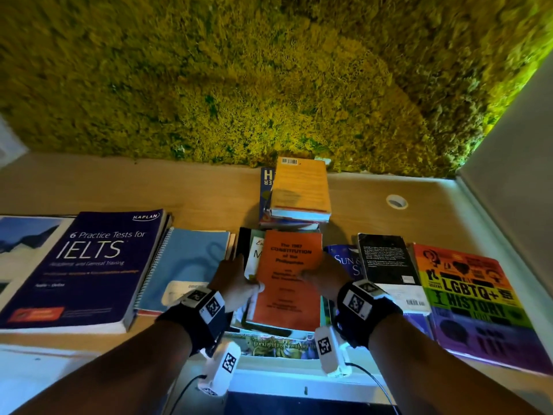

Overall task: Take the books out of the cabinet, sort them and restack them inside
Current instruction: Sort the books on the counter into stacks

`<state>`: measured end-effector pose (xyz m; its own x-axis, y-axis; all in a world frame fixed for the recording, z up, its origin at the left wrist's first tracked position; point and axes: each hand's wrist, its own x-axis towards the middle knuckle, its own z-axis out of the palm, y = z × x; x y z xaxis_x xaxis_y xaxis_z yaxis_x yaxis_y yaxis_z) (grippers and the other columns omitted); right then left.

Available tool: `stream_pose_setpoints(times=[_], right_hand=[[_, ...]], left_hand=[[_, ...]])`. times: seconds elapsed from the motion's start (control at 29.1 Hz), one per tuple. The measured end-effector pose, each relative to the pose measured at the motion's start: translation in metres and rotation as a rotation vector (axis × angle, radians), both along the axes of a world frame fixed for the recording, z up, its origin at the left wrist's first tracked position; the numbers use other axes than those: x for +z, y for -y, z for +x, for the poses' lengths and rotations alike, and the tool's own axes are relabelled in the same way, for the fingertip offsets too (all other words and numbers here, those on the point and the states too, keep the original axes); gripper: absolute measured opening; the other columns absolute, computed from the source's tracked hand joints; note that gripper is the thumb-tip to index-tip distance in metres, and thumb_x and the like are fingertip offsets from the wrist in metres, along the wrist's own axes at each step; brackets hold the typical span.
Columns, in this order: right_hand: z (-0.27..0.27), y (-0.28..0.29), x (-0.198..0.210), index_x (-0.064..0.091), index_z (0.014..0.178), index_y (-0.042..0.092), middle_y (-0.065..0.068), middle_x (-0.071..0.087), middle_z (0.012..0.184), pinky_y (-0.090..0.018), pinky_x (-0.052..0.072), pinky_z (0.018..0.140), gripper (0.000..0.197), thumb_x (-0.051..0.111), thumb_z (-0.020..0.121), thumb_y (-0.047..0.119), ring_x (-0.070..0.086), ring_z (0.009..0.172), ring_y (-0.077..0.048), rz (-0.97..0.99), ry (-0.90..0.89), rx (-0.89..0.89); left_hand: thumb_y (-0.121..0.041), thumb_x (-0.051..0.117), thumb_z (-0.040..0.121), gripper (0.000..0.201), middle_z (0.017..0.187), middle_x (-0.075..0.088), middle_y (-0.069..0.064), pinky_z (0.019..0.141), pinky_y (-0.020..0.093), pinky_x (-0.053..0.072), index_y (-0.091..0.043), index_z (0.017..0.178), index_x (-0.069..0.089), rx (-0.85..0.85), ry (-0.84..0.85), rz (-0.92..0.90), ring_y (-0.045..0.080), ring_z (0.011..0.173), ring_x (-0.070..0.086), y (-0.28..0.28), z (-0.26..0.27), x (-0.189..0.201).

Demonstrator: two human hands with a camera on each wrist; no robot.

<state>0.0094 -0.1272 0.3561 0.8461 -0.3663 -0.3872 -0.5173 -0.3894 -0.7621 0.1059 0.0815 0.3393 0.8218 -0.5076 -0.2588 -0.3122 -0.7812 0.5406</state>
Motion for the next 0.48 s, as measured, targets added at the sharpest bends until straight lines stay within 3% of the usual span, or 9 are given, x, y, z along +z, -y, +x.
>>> stream_pose_setpoints(times=[0.03,0.1,0.17,0.24,0.31,0.38,0.48], right_hand=[[-0.001,-0.001,-0.003,0.062,0.114,0.02,-0.001,0.071,0.105,-0.026,0.053,0.074,0.035,0.071,0.081,0.016,0.068,0.095,-0.022,-0.044,-0.005,0.023],[-0.005,-0.009,-0.009,0.055,0.125,0.018,0.0,0.066,0.114,-0.03,0.057,0.079,0.055,0.074,0.074,0.025,0.066,0.103,-0.022,-0.109,-0.044,0.054],[-0.007,-0.014,-0.021,0.037,0.141,0.022,-0.008,0.048,0.14,-0.044,0.054,0.099,0.085,0.074,0.066,0.037,0.054,0.128,-0.031,-0.196,-0.091,0.071],[-0.015,-0.024,-0.019,0.021,0.15,0.024,-0.011,0.011,0.163,-0.053,0.039,0.113,0.09,0.071,0.076,0.037,0.031,0.145,-0.041,-0.301,-0.192,0.118],[-0.023,-0.032,-0.016,0.018,0.152,0.02,-0.013,-0.008,0.166,-0.055,0.031,0.118,0.078,0.062,0.09,0.037,0.019,0.15,-0.043,-0.409,-0.272,0.185],[-0.025,-0.036,-0.02,0.024,0.149,0.015,-0.016,0.003,0.164,-0.055,0.029,0.119,0.068,0.056,0.093,0.037,0.016,0.15,-0.044,-0.498,-0.254,0.212],[-0.025,-0.037,-0.015,0.032,0.142,0.021,-0.013,0.023,0.152,-0.057,0.036,0.113,0.062,0.059,0.089,0.034,0.028,0.141,-0.042,-0.473,-0.283,0.237]], left_hand=[[-0.053,0.078,0.07,0.093,0.147,0.041,0.017,0.086,0.026,0.051,-0.009,0.142,0.038,-0.011,0.037,-0.009,0.028,0.114,0.056,0.001,-0.006,-0.006],[-0.052,0.082,0.068,0.105,0.166,0.005,0.007,0.111,0.037,0.042,-0.018,0.15,0.027,-0.027,0.095,-0.043,0.032,0.146,0.028,0.001,-0.015,-0.018],[-0.055,0.08,0.068,0.094,0.167,-0.01,0.0,0.119,0.047,0.032,-0.022,0.143,0.033,-0.054,0.148,-0.05,0.032,0.154,0.006,-0.001,-0.019,-0.027],[-0.056,0.074,0.073,0.072,0.163,0.007,0.005,0.118,0.048,0.032,-0.027,0.132,0.046,-0.092,0.148,-0.003,0.032,0.151,0.013,-0.002,-0.024,-0.026],[-0.054,0.069,0.076,0.065,0.147,0.032,0.01,0.113,0.05,0.039,-0.031,0.133,0.047,-0.114,0.147,0.035,0.034,0.142,0.03,0.0,-0.028,-0.022],[-0.055,0.066,0.075,0.064,0.139,0.043,0.01,0.107,0.052,0.044,-0.03,0.131,0.047,-0.125,0.119,0.085,0.036,0.134,0.042,0.002,-0.029,-0.017],[-0.061,0.066,0.064,0.06,0.119,0.061,0.002,0.095,0.049,0.052,-0.033,0.115,0.053,-0.101,0.089,0.116,0.031,0.114,0.06,0.003,-0.024,-0.013]])
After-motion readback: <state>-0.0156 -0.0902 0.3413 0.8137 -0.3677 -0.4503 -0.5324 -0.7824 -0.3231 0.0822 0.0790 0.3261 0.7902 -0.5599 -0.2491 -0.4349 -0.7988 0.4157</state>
